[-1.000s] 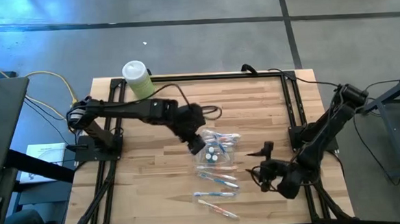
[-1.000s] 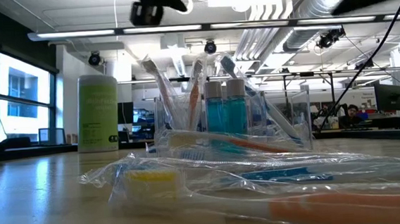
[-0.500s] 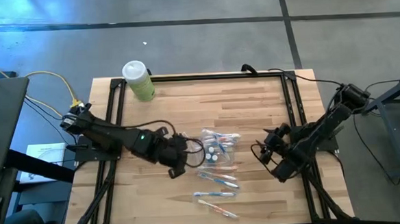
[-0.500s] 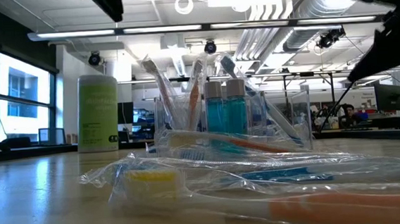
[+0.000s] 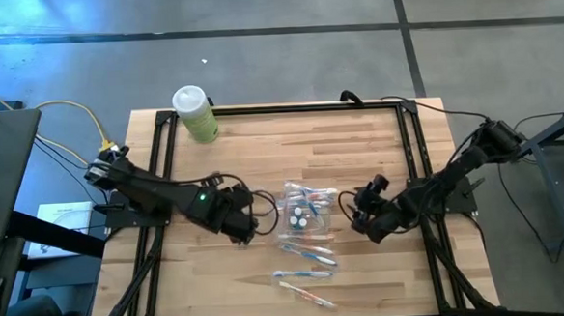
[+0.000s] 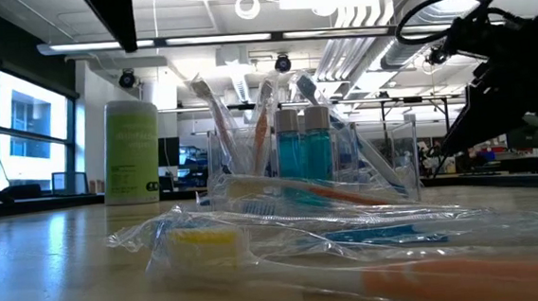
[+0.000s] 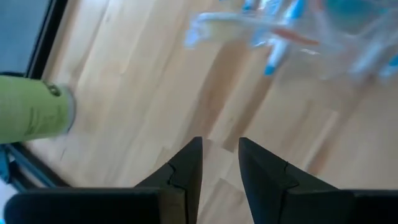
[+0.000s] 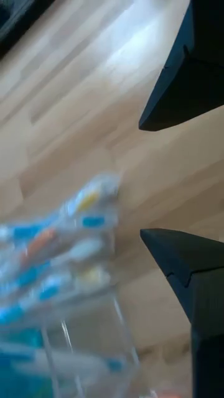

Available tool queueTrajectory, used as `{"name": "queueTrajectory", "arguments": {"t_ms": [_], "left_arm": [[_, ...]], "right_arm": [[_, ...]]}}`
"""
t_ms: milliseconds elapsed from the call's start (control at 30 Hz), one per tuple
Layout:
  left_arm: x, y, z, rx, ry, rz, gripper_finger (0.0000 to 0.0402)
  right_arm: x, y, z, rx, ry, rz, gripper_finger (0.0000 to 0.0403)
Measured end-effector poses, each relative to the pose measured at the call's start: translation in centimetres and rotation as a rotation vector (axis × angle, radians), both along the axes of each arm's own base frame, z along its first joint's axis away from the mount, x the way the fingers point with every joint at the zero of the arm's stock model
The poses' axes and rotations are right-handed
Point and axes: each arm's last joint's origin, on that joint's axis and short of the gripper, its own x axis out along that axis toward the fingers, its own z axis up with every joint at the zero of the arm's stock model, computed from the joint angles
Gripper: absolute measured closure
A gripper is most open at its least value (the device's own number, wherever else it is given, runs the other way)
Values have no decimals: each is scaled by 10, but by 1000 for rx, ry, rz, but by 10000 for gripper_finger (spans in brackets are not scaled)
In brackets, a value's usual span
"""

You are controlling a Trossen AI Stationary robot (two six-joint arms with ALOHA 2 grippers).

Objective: Pick & Place toothbrushing station
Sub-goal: Put the orange toothbrush into the transparent organizer

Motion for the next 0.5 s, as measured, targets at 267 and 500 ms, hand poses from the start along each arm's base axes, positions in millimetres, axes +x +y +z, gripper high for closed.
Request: {"name": "queueTrajectory", "arguments": {"t_ms": [267,500], "left_arm": [[-15,41,-19,-36,92,107,305],[-30,72,-30,-168,-26,76,305]], "right_arm": [[4,-1,1,-98,-31,43,140],[14,-8,5,-162,-49,55,140]]}}
